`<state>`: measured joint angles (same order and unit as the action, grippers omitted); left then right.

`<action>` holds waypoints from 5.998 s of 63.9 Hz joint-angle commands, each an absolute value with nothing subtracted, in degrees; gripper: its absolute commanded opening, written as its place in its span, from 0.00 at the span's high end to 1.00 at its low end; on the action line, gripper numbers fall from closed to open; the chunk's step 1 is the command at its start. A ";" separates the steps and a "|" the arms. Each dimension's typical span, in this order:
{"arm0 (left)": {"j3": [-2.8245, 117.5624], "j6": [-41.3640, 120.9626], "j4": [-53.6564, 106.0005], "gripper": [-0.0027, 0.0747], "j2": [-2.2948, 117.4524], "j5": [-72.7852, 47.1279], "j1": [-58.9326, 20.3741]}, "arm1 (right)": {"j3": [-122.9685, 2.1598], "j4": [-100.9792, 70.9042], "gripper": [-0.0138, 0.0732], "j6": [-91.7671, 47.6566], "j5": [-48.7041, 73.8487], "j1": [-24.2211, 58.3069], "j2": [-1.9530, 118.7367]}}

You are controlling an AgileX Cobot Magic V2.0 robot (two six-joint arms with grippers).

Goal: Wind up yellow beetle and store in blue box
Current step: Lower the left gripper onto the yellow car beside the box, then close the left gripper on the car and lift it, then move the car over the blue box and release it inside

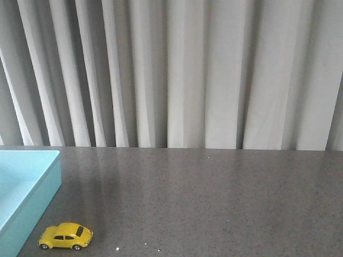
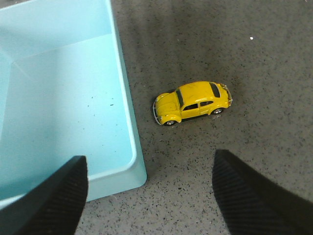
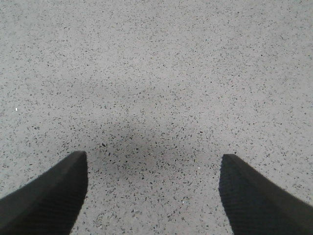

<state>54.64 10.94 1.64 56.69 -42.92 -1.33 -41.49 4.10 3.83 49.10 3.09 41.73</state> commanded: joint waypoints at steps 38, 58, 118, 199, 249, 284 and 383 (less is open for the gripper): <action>92.27 54.83 18.17 0.26 93.63 -60.21 -1.58 | -42.82 4.29 0.22 3.92 45.97 3.17 41.55; 101.51 62.66 12.58 0.26 106.26 -64.16 -7.12 | -42.82 4.29 0.22 3.92 46.03 3.17 41.55; 102.89 60.52 6.75 0.26 115.49 -69.78 -8.71 | -42.82 4.29 0.22 3.92 45.97 3.17 41.55; 102.89 56.63 18.15 0.62 101.15 -68.18 -8.66 | -42.82 4.29 0.22 3.92 46.03 3.17 41.55; 102.89 21.60 7.39 0.62 98.25 -61.98 13.58 | -42.82 4.29 0.22 3.92 45.97 3.17 41.55; 102.89 18.56 7.25 0.62 111.80 -55.70 17.07 | -42.82 4.29 0.22 3.92 45.97 3.17 41.55; 87.67 4.79 -7.03 0.31 74.13 -57.73 -9.33 | -42.82 4.29 0.22 3.92 46.03 3.17 41.55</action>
